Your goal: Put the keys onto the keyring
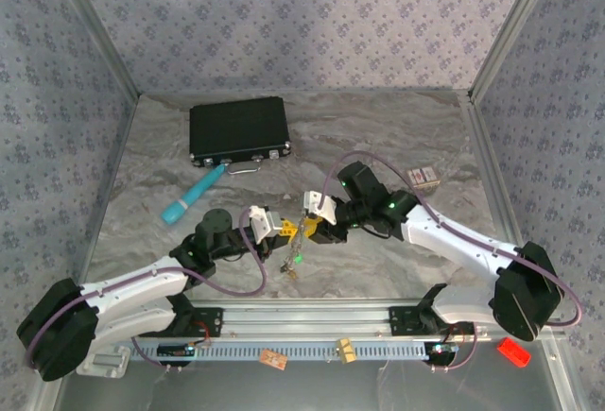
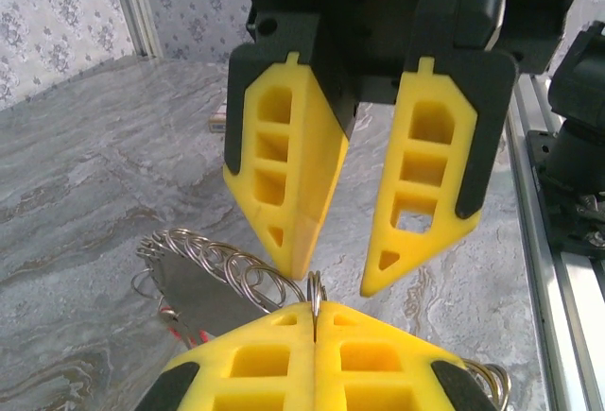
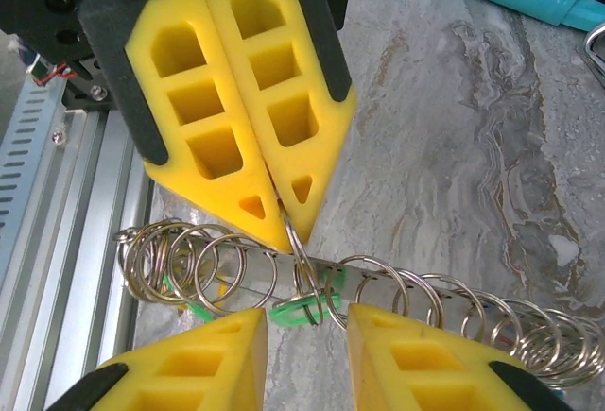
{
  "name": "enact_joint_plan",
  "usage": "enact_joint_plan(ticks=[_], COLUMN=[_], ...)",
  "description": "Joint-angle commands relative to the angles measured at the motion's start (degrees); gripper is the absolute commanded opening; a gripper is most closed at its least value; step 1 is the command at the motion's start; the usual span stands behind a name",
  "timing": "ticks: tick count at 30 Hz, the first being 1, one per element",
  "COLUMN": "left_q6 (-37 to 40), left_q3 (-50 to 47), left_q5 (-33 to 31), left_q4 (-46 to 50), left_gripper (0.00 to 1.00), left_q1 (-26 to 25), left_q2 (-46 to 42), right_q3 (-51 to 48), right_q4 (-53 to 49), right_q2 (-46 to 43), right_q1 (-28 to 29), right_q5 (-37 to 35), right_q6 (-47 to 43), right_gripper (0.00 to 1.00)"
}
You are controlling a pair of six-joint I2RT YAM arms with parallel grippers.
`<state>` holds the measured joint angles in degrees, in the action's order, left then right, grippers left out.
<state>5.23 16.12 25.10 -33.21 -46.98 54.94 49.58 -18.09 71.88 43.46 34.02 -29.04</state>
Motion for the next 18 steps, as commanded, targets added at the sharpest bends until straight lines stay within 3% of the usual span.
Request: enact_joint_plan(ticks=[1, 7, 12, 13, 14, 16, 18], left_q6=[-1.0, -1.1, -1.2, -1.2, -1.2, -0.7, 0.3], left_q3=[-0.1, 0.1, 0.0, 0.1, 0.4, 1.0, 1.8], left_q5=[2.1, 2.5, 2.3, 2.2, 1.4, 0.1, -0.2], left_q4=[-5.4, -6.2, -6.3, -6.1, -5.2, -2.6, 0.4], left_gripper=[0.0, 0.0, 0.0, 0.0, 0.02, 0.22, 0.27], left_q1=[0.1, 0.1, 0.2, 0.2, 0.2, 0.2, 0.2], left_q2=[-1.3, -0.8, -0.9, -0.9, -0.8, -0.9, -0.8], right_q3=[-0.6, 0.1, 0.7, 1.0, 1.3, 2.4, 4.2], right_q4=[3.9, 5.0, 4.5, 4.2, 3.4, 1.1, -2.4], right_q2=[-0.5, 0.9, 1.2, 1.1, 1.0, 0.7, 0.8], right_q1=[-0.3, -0.5, -0.5, -0.5, -0.5, -0.5, -0.1], right_q5=[2.8, 4.2, 4.6, 4.5, 4.3, 3.7, 2.2], right_q6=[2.5, 2.4, 1.9, 1.7, 1.2, -0.3, -2.5], right_gripper=[0.27, 0.2, 0.0, 0.0, 0.0, 0.0, 0.0])
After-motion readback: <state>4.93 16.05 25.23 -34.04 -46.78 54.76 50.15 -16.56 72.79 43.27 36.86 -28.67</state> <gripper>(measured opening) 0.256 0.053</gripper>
